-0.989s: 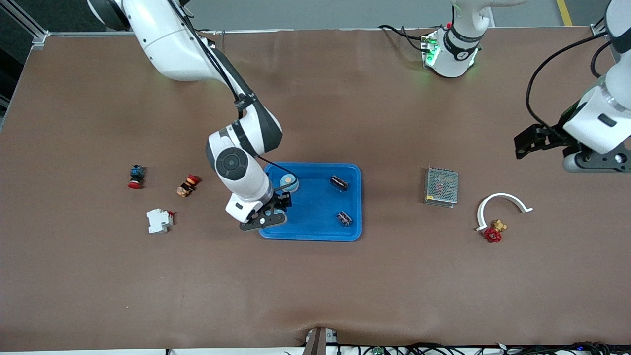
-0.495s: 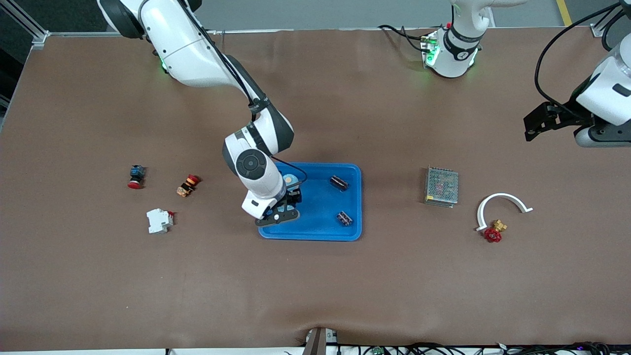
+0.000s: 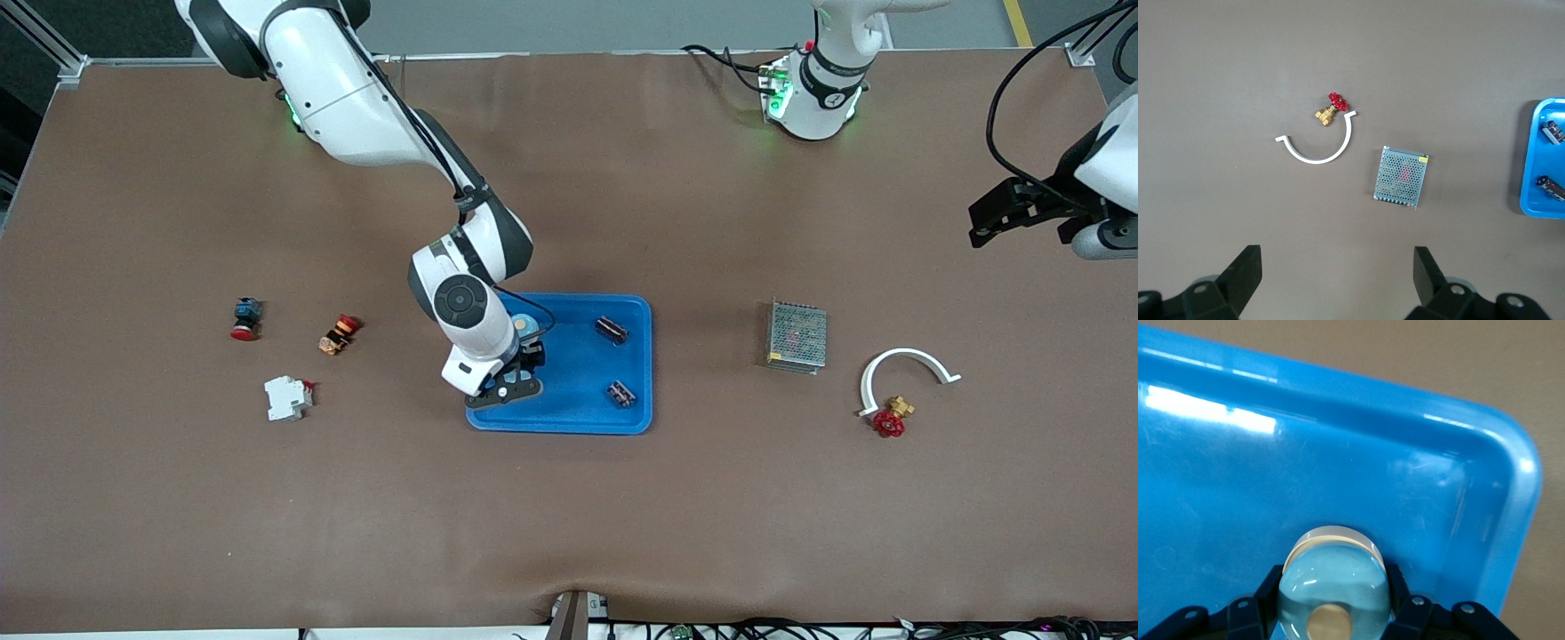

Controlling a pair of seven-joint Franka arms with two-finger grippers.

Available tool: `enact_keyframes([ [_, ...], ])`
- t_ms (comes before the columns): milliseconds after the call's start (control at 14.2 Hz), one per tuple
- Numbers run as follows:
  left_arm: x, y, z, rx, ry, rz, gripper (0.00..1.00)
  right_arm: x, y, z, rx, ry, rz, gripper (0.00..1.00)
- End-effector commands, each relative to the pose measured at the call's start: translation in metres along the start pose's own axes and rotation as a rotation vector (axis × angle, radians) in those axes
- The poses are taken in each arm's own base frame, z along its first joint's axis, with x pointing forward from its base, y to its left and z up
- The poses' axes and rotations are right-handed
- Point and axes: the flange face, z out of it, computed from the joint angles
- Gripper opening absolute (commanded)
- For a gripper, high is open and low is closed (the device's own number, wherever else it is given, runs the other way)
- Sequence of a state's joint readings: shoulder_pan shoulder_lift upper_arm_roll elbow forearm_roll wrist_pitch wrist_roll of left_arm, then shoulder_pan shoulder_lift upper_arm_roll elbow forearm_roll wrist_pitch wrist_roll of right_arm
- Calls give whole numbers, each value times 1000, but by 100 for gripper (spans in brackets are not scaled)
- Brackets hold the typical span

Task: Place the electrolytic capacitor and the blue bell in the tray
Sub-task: 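Lower the second bell into the tray with the right gripper and open it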

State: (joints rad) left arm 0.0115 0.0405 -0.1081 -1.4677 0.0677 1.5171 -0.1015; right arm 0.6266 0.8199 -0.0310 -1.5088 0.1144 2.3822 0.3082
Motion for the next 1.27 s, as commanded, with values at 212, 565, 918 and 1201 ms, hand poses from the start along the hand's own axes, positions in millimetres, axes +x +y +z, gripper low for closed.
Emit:
enact_keyframes([
  [212,-21,3,-12,-8,-27,0,100,0,-6,7,-18,10,-5,37],
  [565,-22,5,-13,-1,-33,5,100,0,-9,11,-12,24,-9,38],
  [918,-22,13,-13,6,-30,19,100,0,-8,12,-13,23,-9,61],
  [1201,-22,20,-13,6,-29,29,100,1,-8,10,-13,22,-13,100],
])
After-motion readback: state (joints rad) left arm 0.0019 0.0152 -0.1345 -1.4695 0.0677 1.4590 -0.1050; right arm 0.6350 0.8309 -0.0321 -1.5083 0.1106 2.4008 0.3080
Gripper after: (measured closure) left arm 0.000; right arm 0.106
